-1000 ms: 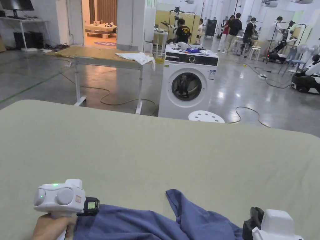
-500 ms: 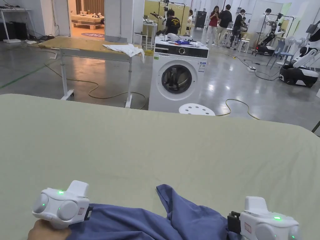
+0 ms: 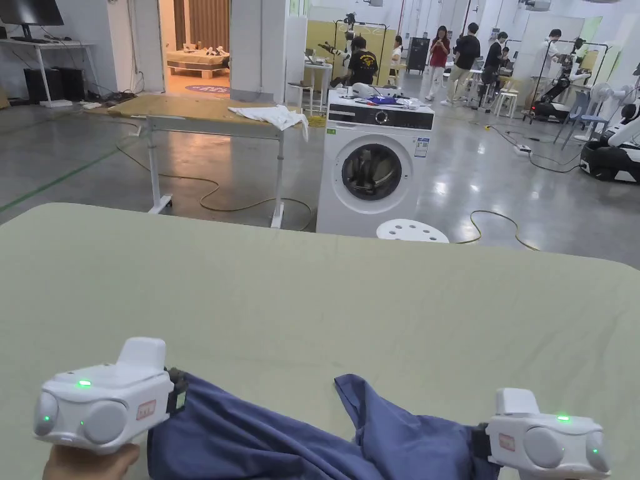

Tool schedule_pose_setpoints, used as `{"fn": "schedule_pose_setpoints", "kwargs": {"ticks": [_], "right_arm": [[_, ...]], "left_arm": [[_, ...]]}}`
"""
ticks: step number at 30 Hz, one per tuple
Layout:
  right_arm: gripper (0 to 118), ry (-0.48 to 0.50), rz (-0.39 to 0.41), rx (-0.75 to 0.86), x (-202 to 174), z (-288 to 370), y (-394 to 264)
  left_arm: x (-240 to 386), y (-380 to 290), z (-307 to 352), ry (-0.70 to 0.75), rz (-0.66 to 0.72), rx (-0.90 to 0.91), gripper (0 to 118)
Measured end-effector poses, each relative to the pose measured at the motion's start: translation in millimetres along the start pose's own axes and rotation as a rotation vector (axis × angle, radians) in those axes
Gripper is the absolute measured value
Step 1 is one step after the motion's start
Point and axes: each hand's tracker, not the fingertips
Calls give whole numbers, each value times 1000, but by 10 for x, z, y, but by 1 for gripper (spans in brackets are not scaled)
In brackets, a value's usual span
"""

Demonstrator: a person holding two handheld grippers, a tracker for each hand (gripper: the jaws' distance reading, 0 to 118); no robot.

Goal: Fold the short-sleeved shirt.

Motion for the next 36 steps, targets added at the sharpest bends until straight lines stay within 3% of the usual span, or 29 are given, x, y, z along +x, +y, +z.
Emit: {"fn": "schedule_pose_setpoints", "kwargs": {"ticks": [7,16,21,36], "right_arm": [[4,-44,43,238,89,921,582],[4,-113,27,388,268,1713,1262],[4,-129,24,438,278,1858,1597],[4,-171,29,588,120,2131,2737]], "left_arm": [[-190,757,764,49,-33,203,0],[-742,1553,1466,204,-4,302,0],[-1044,1864,1560,220,65,314,0],[-1178,2752,1526,260,30,405,0]]}}
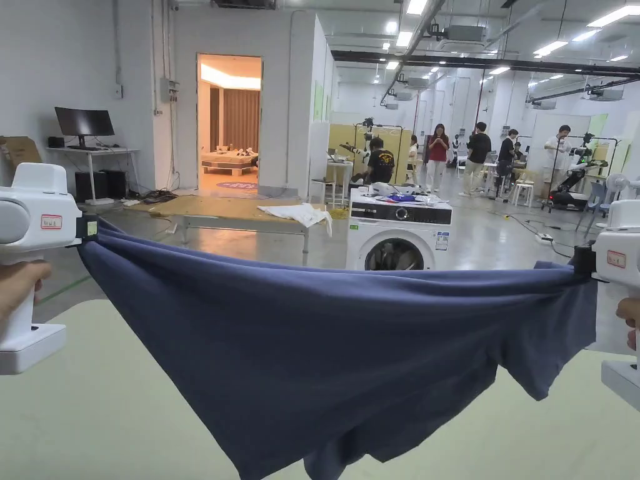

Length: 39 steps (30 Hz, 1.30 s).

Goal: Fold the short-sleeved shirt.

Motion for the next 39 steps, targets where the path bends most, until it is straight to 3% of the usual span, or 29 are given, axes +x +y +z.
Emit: {"fn": "schedule_pose_setpoints", "kwargs": {"ticks": [9,20,29,32,34,36,39], "right_arm": [[4,2,24,-55,6,192,-814],[4,6,77,-350,115,829,-2718],[5,-1,98,-476,50,1091,-3548],[27,-11,94,-484,14,1143,-3621],[33,-38,95,-452,-22,1194,-3588],[73,-50,71,-385,-71,1307,-3496],[77,-21,35,-249,-235,1406,-3301]], "left_arm": [[-90,-986,95,-39,39,-90,0],[-248,-2954,1064,-43,106,-301,0],[-288,-3845,1469,-18,121,-459,2],[-369,-4028,1368,7,79,-475,32],[-391,-3987,1420,64,38,-464,37],[-379,-3900,1460,76,40,-418,69],[-190,-3690,1527,59,23,-321,73]]}}
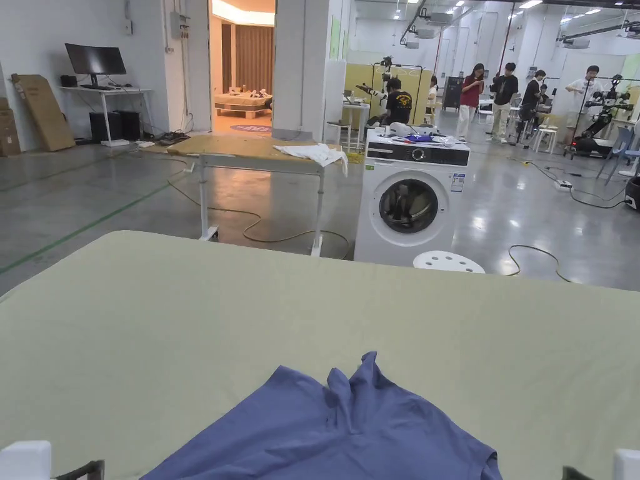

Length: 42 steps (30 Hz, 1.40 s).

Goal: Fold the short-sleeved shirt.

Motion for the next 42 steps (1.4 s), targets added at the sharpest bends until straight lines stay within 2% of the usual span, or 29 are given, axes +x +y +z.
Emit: {"fn": "schedule_pose_setpoints", "kwargs": {"ticks": [5,7,8,10,11,12,15,22,24,33,34,35,37,38,39,42], "right_arm": [[75,92,-86,196,-455,243,305],[60,106,-101,292,-694,349,396],[48,110,-100,320,-804,389,437],[19,118,-112,376,-1001,464,500],[12,128,-110,398,-1081,497,522],[9,135,-108,410,-1149,522,539],[2,148,-96,417,-1323,574,585],[0,180,-68,423,-1481,565,542],[0,191,-62,409,-1504,541,524],[0,234,-22,325,-1610,320,390],[0,238,-19,315,-1630,291,375],[0,241,-14,304,-1647,266,363],[0,247,-5,281,-1686,221,345],[0,248,-2,272,-1699,199,337],[0,251,-1,263,-1714,170,325],[0,252,16,237,-1747,60,290]], "left_arm": [[505,322,216,-79,-32,175,73],[794,423,338,-80,-53,268,68],[897,467,377,-82,-64,303,63],[1099,535,453,-74,-86,357,43],[1209,561,498,-71,-94,380,35],[1269,583,528,-74,-99,397,24],[1438,632,604,-80,-109,447,0],[1394,657,644,-102,-118,414,0],[1235,624,574,-83,-126,336,0],[219,275,-16,-31,19,-109,0],[128,218,-98,-33,47,-151,5],[54,164,-173,-30,72,-187,16],[-54,54,-337,-22,107,-265,56],[-85,12,-398,-24,116,-293,69],[-110,-42,-463,-16,122,-329,73],[-145,-178,-641,46,120,-390,73]]}}
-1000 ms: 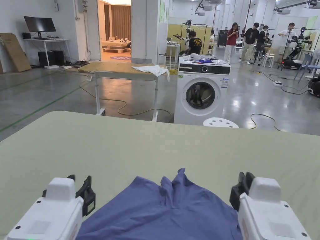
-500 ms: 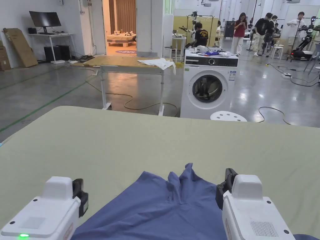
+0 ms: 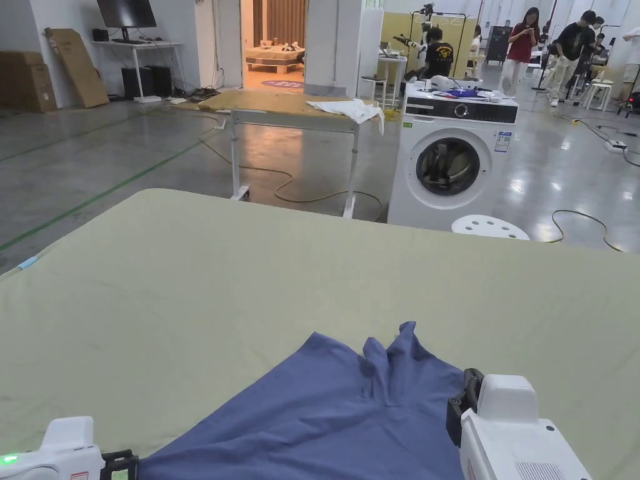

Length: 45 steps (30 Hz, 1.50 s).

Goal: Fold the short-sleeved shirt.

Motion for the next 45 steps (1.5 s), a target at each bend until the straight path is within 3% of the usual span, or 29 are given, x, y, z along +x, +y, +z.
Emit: {"fn": "schedule_pose_setpoints", "kwargs": {"ticks": [5,8,9,10,12,13,14,15,17,21,23,26,29,30,32,36,45], "right_arm": [[0,16,-8,-71,51,-275,-52],[1,38,-3,-173,145,-648,-21],[11,66,-2,-229,192,-842,-5],[30,78,-22,-259,249,-1025,7],[49,101,-23,-340,344,-1402,29],[49,100,2,-388,376,-1636,24],[65,109,27,-438,405,-1827,15],[73,123,58,-493,454,-2040,0],[73,117,126,-577,507,-2397,-46],[83,169,132,-696,605,-2897,-190],[81,190,138,-777,614,-3023,-296],[64,202,120,-775,598,-2987,-319],[4,265,104,-745,581,-2922,-293],[4,289,91,-732,580,-2902,-285],[4,234,90,-734,565,-2814,-238],[3,209,28,-571,691,-2494,21],[3,137,2,-234,1210,-1359,1226]], "left_arm": [[64,-78,-90,28,-38,18,66],[121,-65,-67,16,-68,28,28],[127,-67,-43,-7,-76,34,9],[137,-66,-48,-38,-81,38,5],[161,-82,-71,-59,-73,28,4],[169,-91,-47,-51,-74,34,4],[159,-94,-37,-55,-72,41,3],[139,-101,-12,-60,-62,49,3],[100,-107,28,-73,-34,67,2],[83,-135,73,-80,-39,90,2],[77,-142,92,-82,-37,99,2],[81,-141,131,-84,-32,114,2],[102,-116,159,-82,-50,139,2],[106,-104,171,-83,-53,149,2],[115,-75,208,-82,-57,172,2],[136,38,322,-95,-46,236,1],[448,813,910,-149,-106,449,1]]}}
